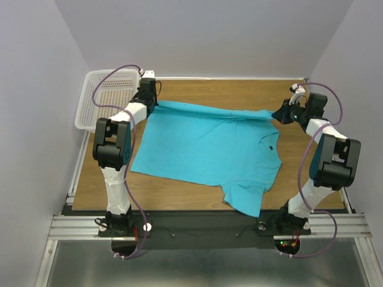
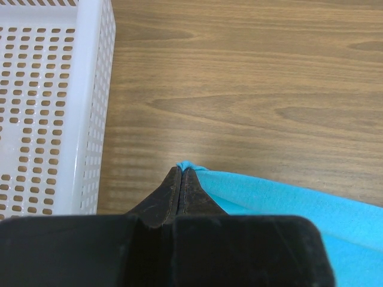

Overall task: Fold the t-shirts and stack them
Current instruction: Fold the tshirt

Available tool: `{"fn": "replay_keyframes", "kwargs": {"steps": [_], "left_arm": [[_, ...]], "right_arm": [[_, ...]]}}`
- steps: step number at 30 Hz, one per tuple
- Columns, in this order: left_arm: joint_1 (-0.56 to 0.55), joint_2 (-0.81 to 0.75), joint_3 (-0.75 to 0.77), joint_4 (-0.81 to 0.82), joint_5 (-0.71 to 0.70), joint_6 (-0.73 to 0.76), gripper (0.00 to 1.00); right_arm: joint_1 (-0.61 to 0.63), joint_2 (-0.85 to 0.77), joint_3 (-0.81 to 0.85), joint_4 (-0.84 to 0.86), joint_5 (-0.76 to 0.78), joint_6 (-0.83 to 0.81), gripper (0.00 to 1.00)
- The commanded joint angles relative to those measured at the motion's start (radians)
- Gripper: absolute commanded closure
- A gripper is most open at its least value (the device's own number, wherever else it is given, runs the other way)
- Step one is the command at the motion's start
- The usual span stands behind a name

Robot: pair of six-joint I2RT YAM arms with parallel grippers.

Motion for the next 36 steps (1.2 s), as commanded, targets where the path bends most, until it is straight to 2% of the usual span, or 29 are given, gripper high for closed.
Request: {"fn": "replay_keyframes", "kwargs": {"steps": [1, 13, 36], "left_arm": [[0.004, -0.075, -0.029, 0.033, -0.031, 0.015, 1.00], [0.004, -0.035, 0.010, 0.007, -0.060, 0.020, 1.00], [-0.012, 0.130, 0.260, -0.086, -0.064, 0.035, 1.00]], "right_arm": [[-0.017, -0.050, -0.024, 0.048, -0.021, -0.022, 1.00], [-0.019, -0.056, -0.048, 0.047, -0.057, -0.037, 0.99], [-0.019, -0.055, -0.068, 0.034, -0.107, -0.059, 1.00]]}}
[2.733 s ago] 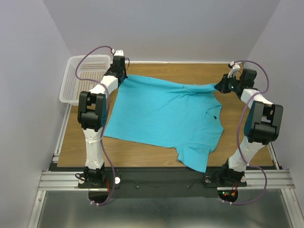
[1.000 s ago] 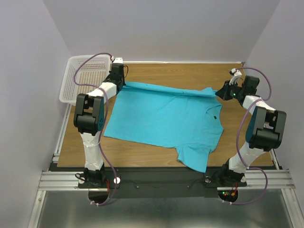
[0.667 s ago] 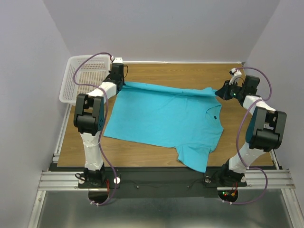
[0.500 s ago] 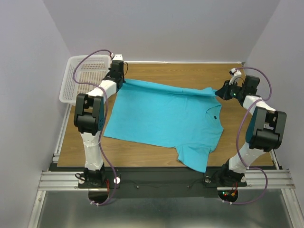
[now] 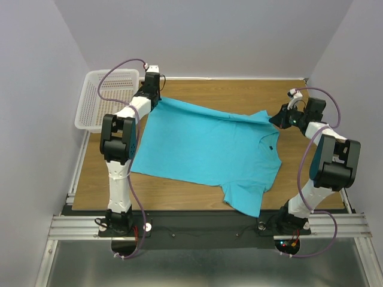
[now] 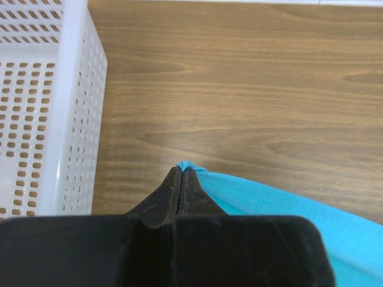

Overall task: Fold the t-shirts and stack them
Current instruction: Fold the tshirt

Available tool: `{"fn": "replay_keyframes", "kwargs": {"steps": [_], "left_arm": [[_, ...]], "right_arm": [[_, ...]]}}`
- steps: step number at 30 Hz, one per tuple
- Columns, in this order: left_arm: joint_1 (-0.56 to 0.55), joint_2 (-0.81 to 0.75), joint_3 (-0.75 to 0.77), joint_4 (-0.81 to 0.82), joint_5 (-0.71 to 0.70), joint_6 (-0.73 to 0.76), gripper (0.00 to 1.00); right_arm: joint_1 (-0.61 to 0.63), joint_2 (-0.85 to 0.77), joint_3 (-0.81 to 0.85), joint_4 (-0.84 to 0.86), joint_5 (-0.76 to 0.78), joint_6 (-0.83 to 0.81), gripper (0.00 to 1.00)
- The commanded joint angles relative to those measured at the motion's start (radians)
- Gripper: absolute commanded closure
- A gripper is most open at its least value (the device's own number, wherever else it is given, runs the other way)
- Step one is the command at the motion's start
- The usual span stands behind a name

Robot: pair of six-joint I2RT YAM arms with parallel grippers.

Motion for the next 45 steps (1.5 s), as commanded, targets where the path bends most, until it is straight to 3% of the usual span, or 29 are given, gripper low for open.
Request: {"fn": "replay_keyframes", "kwargs": {"steps": [1, 20, 45], "left_arm": [[0.002, 0.006, 0.061, -0.021, -0.035, 0.008, 1.00], [0.002, 0.062, 0.126, -0.071, -0.063, -0.015, 1.00], [0.002, -0.021, -0.037, -0.068, -0.097, -0.021, 1.00]], "right_arm": [[-0.015, -0.048, -0.007, 0.028, -0.029, -0.030, 0.99], [-0.021, -0.069, -0.026, 0.027, -0.054, -0.046, 0.99], [-0.029, -0.040, -0.019, 0.002, -0.049, -0.072, 0.99]]}}
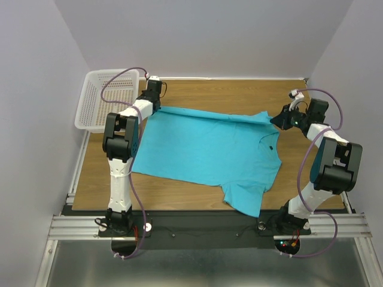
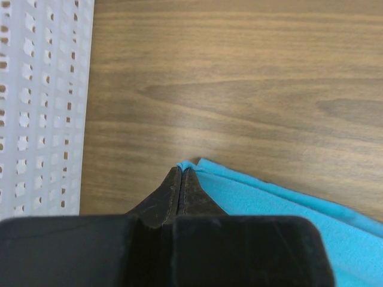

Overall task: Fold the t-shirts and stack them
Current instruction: Fold the tshirt

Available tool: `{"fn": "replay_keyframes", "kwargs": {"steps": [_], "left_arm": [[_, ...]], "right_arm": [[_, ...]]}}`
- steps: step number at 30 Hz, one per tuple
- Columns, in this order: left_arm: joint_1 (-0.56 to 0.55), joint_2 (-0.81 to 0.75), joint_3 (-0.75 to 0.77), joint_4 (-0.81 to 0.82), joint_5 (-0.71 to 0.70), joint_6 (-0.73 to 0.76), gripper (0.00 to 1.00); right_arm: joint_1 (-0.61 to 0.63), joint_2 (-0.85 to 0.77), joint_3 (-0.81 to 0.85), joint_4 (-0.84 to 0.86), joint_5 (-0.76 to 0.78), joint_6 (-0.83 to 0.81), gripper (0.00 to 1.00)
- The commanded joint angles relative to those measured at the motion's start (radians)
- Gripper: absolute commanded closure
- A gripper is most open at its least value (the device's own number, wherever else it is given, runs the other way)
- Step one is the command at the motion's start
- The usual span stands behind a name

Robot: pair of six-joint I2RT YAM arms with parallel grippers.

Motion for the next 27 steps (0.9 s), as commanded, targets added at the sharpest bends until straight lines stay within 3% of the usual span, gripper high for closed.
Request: {"fn": "replay_keyframes", "kwargs": {"steps": [1, 4, 5, 7, 11, 19, 27], "left_arm": [[0.002, -0.096, -0.025, 0.017, -0.041, -0.012, 1.00], [0.002, -0.122, -0.045, 0.021, -0.036, -0.018, 0.91], [0.002, -0.130, -0.056, 0.026, -0.030, -0.023, 0.77], [0.002, -0.159, -0.071, 0.034, -0.027, -0.024, 0.61], [0.002, -0.206, -0.105, 0.044, 0.007, -0.026, 0.49], [0.002, -0.327, -0.198, 0.110, 0.145, -0.026, 0.39], [0.002, -0.461, -0.335, 0.169, 0.208, -0.038, 0.35]], "right_arm": [[-0.011, 0.004, 0.006, 0.005, -0.008, -0.034, 0.99], [-0.013, 0.013, 0.011, -0.026, -0.009, -0.042, 0.99], [-0.011, 0.015, 0.012, -0.030, -0.006, -0.045, 0.99], [-0.011, 0.019, 0.015, -0.035, -0.005, -0.048, 0.99], [-0.013, 0.030, 0.018, -0.043, -0.003, -0.054, 0.99], [-0.011, 0.034, 0.023, -0.053, -0.003, -0.065, 0.99], [-0.011, 0.033, 0.029, -0.087, -0.023, -0.107, 0.99]]}}
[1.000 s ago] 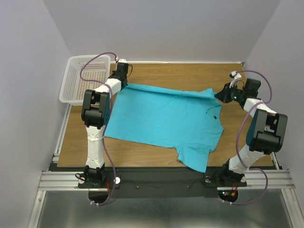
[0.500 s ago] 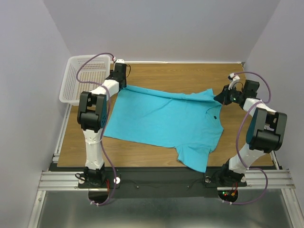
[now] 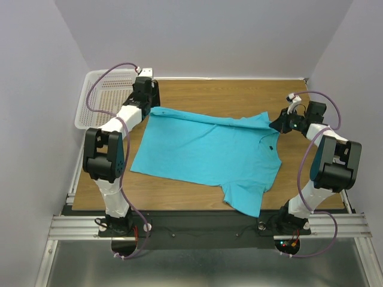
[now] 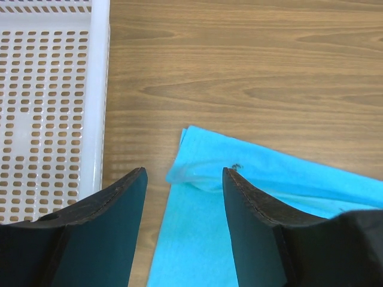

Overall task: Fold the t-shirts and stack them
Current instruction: Fold the tshirt

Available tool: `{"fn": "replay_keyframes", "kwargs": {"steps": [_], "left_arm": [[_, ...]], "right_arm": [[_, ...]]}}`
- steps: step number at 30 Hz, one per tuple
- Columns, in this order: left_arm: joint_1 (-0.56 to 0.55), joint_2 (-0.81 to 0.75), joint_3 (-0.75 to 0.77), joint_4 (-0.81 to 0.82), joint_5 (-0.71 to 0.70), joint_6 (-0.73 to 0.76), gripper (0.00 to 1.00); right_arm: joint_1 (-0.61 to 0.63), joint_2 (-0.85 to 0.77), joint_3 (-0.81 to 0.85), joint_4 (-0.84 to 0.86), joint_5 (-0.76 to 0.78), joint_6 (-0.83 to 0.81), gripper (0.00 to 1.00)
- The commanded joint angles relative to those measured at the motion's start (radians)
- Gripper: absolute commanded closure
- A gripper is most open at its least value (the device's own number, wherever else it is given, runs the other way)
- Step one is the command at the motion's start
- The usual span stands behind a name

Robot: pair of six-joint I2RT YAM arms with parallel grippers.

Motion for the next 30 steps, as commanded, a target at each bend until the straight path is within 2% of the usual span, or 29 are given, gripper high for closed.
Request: {"fn": "replay_keyframes", "kwargs": {"steps": [1, 5, 11, 19, 30], "left_arm": [[0.001, -0.096, -0.052, 0.065, 0.051, -0.015, 0.35], [0.001, -0.097, -0.104, 0.079, 0.110, -0.017, 0.35], [0.001, -0.039, -0.078, 0.068, 0.135, -0.011, 0.35], [0.001, 0.039, 0.012, 0.030, 0.138, 0.006, 0.36], [-0.008, 0.180, 0.166, -0.033, 0.167, 0.016, 0.38]], "right_arm": [[-0.010, 0.010, 0.031, -0.025, -0.033, -0.061, 0.99], [-0.010, 0.010, 0.044, -0.113, -0.085, -0.162, 0.99], [-0.010, 0.004, 0.058, -0.164, -0.019, -0.317, 0.99], [-0.010, 0.001, 0.058, -0.178, 0.029, -0.389, 0.99], [-0.010, 0.028, 0.061, -0.203, 0.007, -0.389, 0.99]]}}
